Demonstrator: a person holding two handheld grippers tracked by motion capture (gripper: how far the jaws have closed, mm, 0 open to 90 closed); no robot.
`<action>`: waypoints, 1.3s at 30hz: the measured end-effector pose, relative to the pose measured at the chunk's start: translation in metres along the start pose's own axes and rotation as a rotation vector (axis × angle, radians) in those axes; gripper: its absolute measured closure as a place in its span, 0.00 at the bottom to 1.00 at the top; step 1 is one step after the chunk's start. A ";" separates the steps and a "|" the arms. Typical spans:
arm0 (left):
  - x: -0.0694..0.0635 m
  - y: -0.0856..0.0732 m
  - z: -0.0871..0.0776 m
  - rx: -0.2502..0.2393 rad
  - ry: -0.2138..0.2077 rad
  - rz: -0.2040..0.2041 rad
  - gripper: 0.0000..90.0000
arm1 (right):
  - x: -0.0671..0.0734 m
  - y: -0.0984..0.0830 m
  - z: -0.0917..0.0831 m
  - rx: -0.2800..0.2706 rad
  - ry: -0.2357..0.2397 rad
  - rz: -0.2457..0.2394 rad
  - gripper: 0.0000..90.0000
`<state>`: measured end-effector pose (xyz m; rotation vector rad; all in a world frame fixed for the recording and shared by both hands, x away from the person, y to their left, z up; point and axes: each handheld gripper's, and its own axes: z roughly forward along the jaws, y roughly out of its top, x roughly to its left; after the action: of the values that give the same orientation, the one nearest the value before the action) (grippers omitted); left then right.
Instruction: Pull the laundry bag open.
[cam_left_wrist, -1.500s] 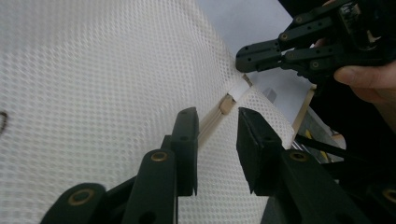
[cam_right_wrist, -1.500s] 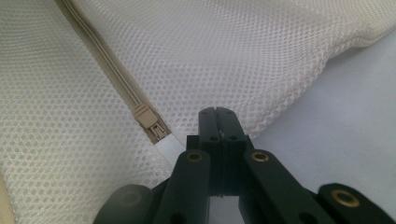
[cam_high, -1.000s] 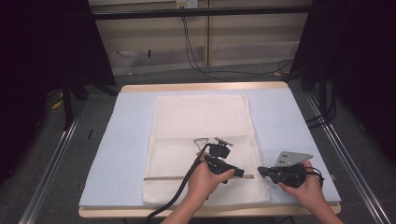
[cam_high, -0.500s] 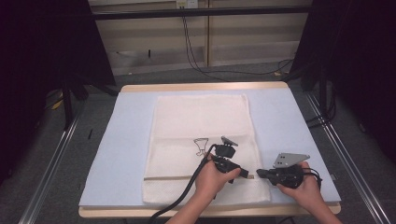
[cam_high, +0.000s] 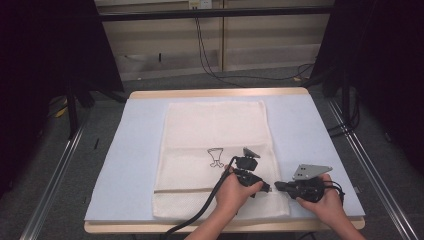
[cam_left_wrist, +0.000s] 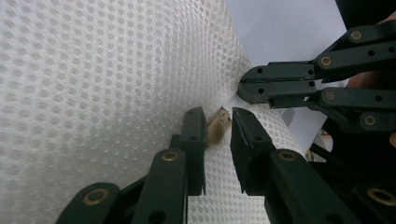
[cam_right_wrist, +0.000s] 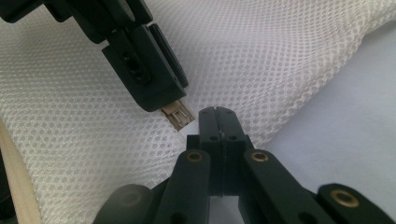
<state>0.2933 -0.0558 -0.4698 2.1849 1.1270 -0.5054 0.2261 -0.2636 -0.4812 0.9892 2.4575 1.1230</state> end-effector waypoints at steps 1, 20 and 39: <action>0.000 0.000 0.000 0.000 0.000 0.000 0.84 | 0.000 0.000 0.000 0.000 0.000 0.000 1.00; 0.003 0.002 0.002 0.020 -0.044 -0.042 0.97 | 0.001 -0.002 0.000 -0.008 0.001 0.001 1.00; 0.007 0.002 -0.009 0.031 -0.042 -0.049 0.97 | -0.001 -0.003 0.000 -0.004 0.017 -0.023 1.00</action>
<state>0.2993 -0.0465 -0.4663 2.1672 1.1596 -0.5916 0.2253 -0.2653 -0.4833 0.9518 2.4722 1.1328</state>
